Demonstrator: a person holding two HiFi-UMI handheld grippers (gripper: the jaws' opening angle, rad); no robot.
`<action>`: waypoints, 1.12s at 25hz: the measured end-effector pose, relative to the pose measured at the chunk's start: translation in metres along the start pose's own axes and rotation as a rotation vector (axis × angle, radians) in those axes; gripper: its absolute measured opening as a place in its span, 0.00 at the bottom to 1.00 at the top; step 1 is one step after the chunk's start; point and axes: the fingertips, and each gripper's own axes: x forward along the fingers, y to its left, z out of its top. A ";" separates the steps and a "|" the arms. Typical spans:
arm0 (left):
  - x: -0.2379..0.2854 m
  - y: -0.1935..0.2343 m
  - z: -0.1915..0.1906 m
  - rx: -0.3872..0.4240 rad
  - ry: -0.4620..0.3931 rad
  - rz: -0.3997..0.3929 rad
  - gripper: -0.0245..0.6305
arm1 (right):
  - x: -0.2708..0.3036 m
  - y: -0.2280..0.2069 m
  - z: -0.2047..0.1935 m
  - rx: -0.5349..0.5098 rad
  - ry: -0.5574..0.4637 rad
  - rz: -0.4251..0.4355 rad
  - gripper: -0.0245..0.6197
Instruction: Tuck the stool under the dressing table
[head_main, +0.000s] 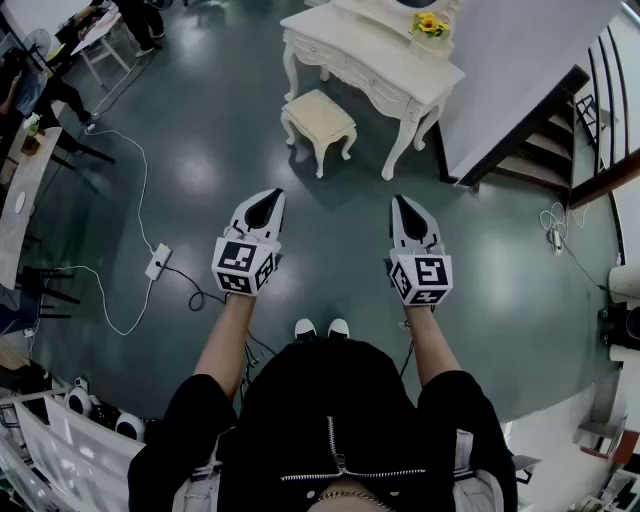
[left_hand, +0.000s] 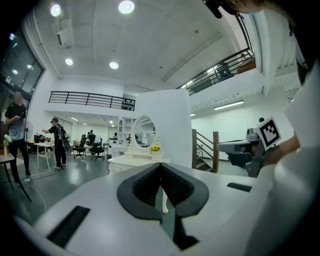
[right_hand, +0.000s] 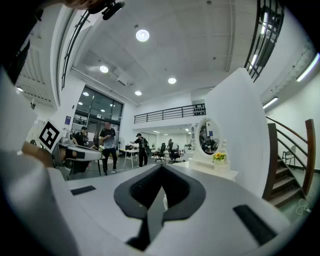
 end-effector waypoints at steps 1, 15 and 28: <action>0.000 0.003 0.000 0.001 0.000 0.000 0.07 | 0.001 0.002 0.001 0.012 -0.008 0.004 0.05; 0.000 0.044 -0.023 0.000 0.023 -0.034 0.07 | 0.025 0.026 -0.014 0.037 0.015 -0.043 0.05; 0.072 0.073 -0.029 -0.008 0.046 -0.055 0.07 | 0.085 -0.012 -0.016 0.044 0.002 -0.083 0.05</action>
